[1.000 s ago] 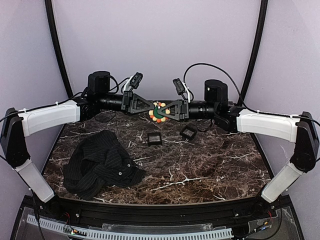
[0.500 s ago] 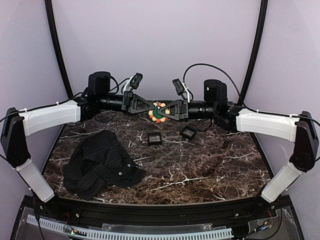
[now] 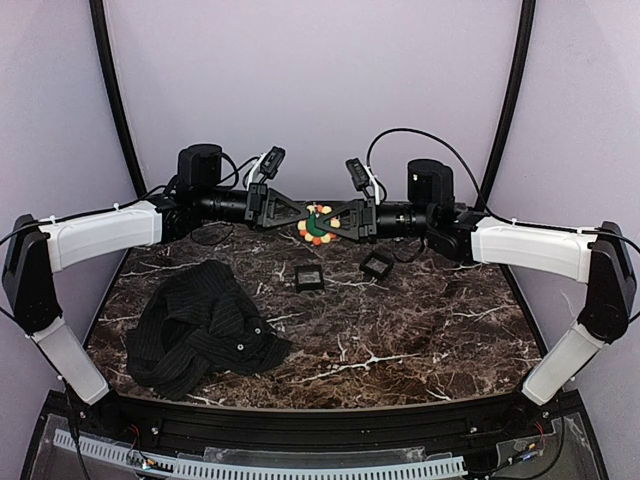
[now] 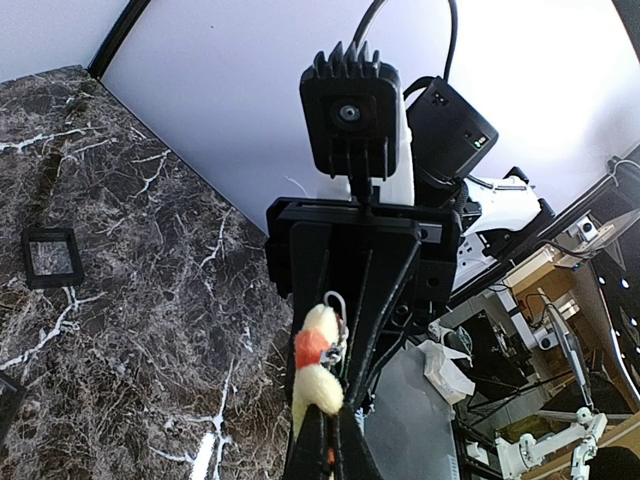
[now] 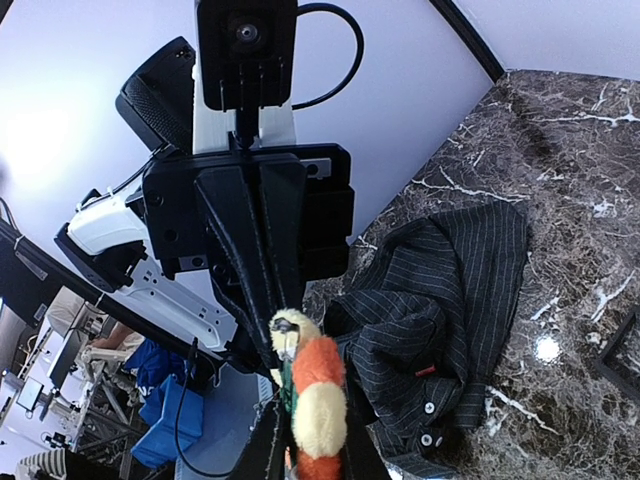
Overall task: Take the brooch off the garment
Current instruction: Close the brooch securely.
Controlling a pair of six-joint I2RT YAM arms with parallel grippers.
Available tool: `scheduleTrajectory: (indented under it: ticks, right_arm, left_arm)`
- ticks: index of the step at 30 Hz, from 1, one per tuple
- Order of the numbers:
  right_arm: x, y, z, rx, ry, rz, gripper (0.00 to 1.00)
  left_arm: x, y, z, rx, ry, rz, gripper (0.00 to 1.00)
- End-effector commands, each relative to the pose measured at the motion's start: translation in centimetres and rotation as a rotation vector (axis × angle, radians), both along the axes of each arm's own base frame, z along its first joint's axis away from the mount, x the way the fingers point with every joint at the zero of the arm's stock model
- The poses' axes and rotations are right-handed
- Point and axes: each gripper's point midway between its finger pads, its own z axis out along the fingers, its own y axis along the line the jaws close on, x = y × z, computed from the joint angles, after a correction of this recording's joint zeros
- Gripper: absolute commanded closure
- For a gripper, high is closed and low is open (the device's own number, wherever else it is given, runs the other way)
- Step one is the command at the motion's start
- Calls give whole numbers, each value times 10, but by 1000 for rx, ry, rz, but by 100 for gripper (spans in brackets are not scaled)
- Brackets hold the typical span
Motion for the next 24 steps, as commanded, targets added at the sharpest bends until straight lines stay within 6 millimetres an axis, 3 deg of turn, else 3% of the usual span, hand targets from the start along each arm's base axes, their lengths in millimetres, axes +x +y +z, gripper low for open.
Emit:
scheduleTrajectory:
  ticks: [1,24]
  right_arm:
    - [48,-25,-49,-99,126,-215,87]
    - [41,-25,-43,-97,75,-146,84]
  left_arm:
    - [-40,1,31,-71,-78,-158,99]
    - [-37,-1,29,-67,-71,-156,99]
